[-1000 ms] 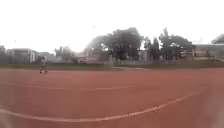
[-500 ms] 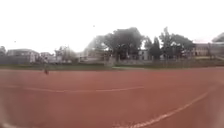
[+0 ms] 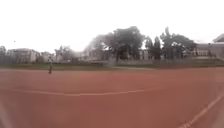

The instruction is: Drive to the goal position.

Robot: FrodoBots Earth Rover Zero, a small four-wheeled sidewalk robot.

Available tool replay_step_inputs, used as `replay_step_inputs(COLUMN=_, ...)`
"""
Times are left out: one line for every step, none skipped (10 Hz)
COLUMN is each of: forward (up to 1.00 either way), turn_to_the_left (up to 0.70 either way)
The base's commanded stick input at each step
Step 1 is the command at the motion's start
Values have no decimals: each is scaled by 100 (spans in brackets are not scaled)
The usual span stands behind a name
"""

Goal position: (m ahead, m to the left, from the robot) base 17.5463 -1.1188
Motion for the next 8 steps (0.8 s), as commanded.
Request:
replay_step_inputs(forward=70, turn_to_the_left=0)
replay_step_inputs(forward=70, turn_to_the_left=0)
replay_step_inputs(forward=70, turn_to_the_left=0)
replay_step_inputs(forward=70, turn_to_the_left=0)
replay_step_inputs(forward=70, turn_to_the_left=0)
replay_step_inputs(forward=70, turn_to_the_left=0)
replay_step_inputs(forward=70, turn_to_the_left=0)
replay_step_inputs(forward=70, turn_to_the_left=0)
